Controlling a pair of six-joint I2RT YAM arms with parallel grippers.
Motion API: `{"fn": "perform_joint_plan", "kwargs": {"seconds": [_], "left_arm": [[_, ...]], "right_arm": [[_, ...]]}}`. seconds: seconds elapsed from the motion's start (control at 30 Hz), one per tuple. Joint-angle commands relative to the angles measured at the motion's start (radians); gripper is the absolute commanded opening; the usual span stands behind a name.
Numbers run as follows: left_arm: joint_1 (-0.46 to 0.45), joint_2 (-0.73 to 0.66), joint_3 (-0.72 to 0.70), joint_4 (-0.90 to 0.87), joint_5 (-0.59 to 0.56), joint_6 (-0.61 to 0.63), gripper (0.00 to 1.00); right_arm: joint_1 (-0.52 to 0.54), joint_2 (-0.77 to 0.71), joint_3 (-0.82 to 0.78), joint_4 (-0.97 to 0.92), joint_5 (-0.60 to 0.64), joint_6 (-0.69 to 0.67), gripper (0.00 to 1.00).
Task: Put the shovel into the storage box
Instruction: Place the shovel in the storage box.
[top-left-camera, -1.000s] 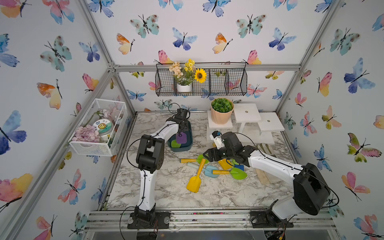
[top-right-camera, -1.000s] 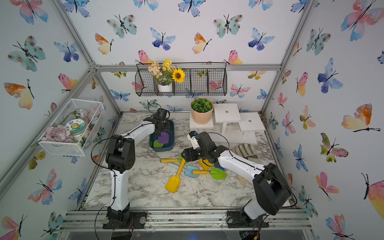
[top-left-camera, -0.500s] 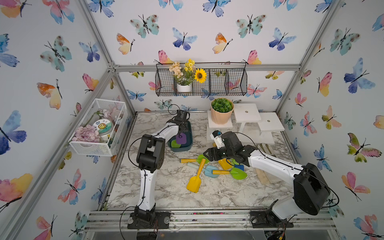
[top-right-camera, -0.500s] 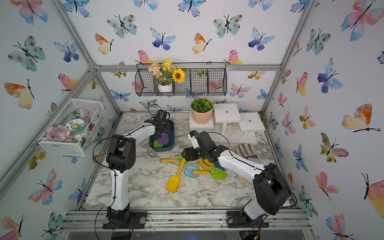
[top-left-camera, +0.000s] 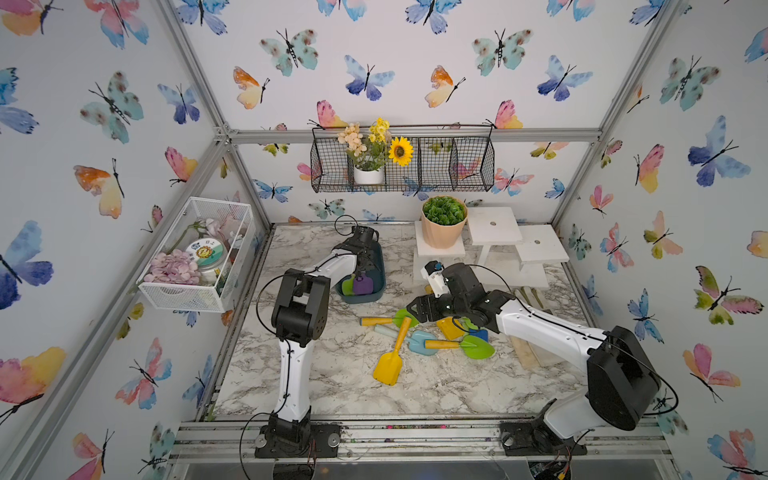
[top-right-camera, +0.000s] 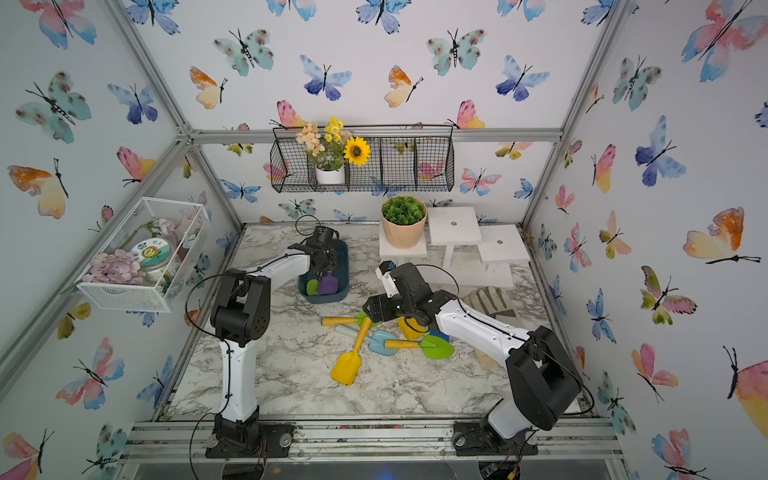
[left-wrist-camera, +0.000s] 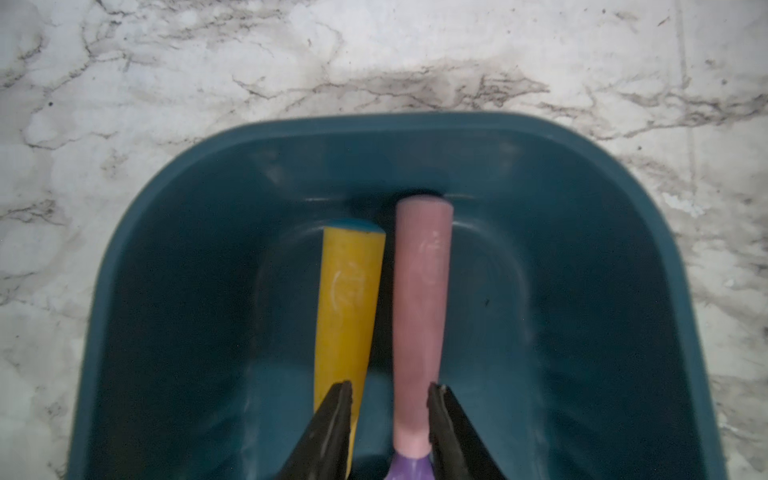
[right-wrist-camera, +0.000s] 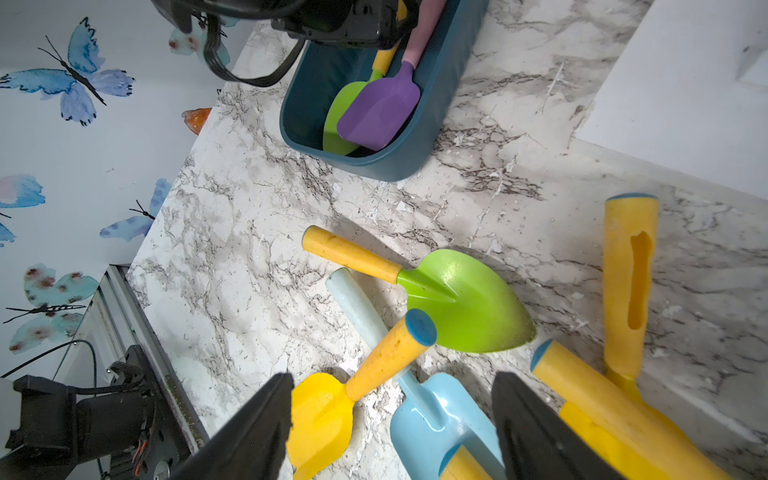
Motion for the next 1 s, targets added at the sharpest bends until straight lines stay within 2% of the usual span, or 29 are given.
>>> {"fn": "perform_joint_plan", "kwargs": {"seconds": [0.0, 0.2, 0.43, 0.7, 0.9, 0.97], "left_arm": [[0.003, -0.115, -0.026, -0.003, 0.007, -0.017, 0.38], [0.000, -0.247, -0.091, -0.027, 0.046, -0.019, 0.39], [-0.013, -0.396, -0.210, -0.044, 0.147, -0.019, 0.43], [-0.041, -0.539, -0.347, -0.056, 0.265, -0.027, 0.44], [-0.115, -0.633, -0.461, -0.050, 0.328, -0.042, 0.46], [-0.158, -0.661, -0.507, -0.039, 0.314, -0.026, 0.48]], "right_arm": [[0.004, 0.005, 0.033, -0.004, 0.010, -0.009, 0.80], [0.004, 0.009, 0.042, -0.011, 0.005, -0.022, 0.80], [0.004, 0.004, 0.029, -0.001, 0.002, -0.025, 0.80], [0.004, -0.013, 0.025, -0.042, 0.005, -0.038, 0.80], [0.004, -0.060, -0.009, -0.102, 0.026, -0.048, 0.78], [0.004, -0.080, -0.036, -0.107, 0.032, -0.040, 0.78]]}}
